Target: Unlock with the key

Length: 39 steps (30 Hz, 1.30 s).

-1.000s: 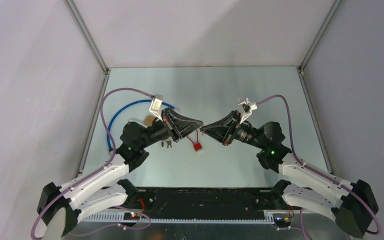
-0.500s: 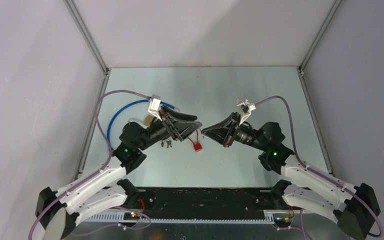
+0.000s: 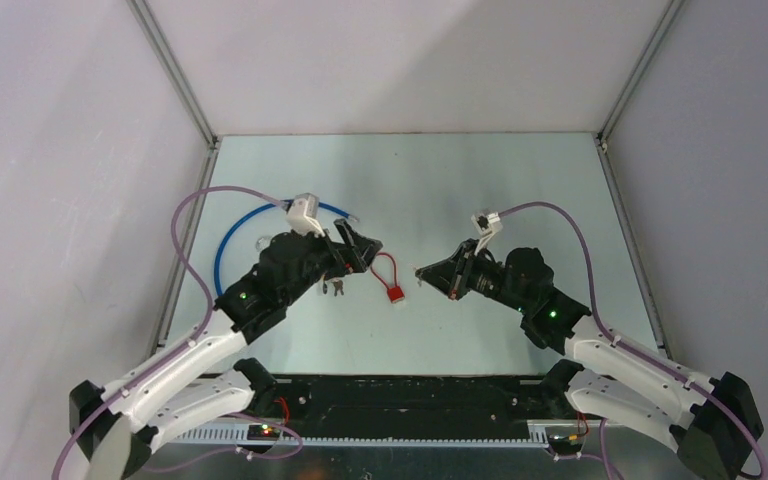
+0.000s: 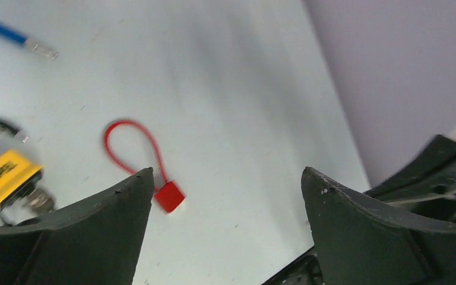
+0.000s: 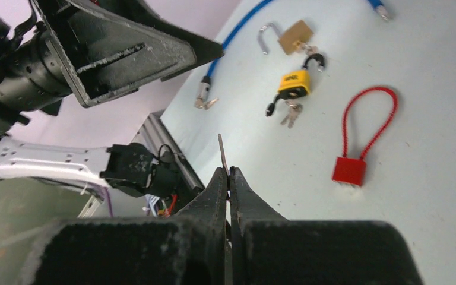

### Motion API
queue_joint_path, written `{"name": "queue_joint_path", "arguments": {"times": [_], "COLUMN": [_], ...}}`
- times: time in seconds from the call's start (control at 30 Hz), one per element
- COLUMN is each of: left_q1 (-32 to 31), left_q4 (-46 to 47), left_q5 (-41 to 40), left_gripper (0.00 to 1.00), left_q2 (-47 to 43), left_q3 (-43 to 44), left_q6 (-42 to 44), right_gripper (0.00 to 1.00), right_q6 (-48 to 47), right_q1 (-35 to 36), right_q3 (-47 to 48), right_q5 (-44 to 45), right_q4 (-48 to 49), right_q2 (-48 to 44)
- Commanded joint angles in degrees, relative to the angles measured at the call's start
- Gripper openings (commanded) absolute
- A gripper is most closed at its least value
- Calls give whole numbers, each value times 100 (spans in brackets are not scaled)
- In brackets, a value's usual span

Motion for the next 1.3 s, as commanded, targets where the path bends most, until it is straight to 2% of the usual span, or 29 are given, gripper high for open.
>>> {"name": "queue_joint_path", "arguments": {"times": [0.0,0.1,0.33,0.6,0.73,0.93,1.13,1.27], "left_q1": [34,32,23,-4,-54,-91,-155,-214], "left_q4": [-1300,-1765,-1903,-2208,-2826,-3416,-3737,-3897], "left_q5": [-576,-498,181,539,549,292,29,-66], "left_gripper": [96,97,98,97,93,90,81,79], "left_q2": [456,1105,2500,4124,4787,5542,6049,6294], "left_q3": [377,668,1152,1806,2440,2924,3314,3529], "left_q6": [-500,-822,-1026,-1792,-2014,-2233,-2065,-1957], "right_gripper": [0,0,0,0,0,0,0,0], "right_q6": [182,170,199,299,349,420,474,520], "right_q1": [-30,-47,-158,-449,-648,-867,-960,-1014], "right_q3": [33,-23,-220,-483,-639,-820,-972,-1052], "right_q5": [661,825,920,711,577,377,272,197], "right_q4": [-521,-621,-637,-686,-694,-681,-650,-569], "right_q2": [-26,-81,-232,-375,-528,-712,-831,-873]}}
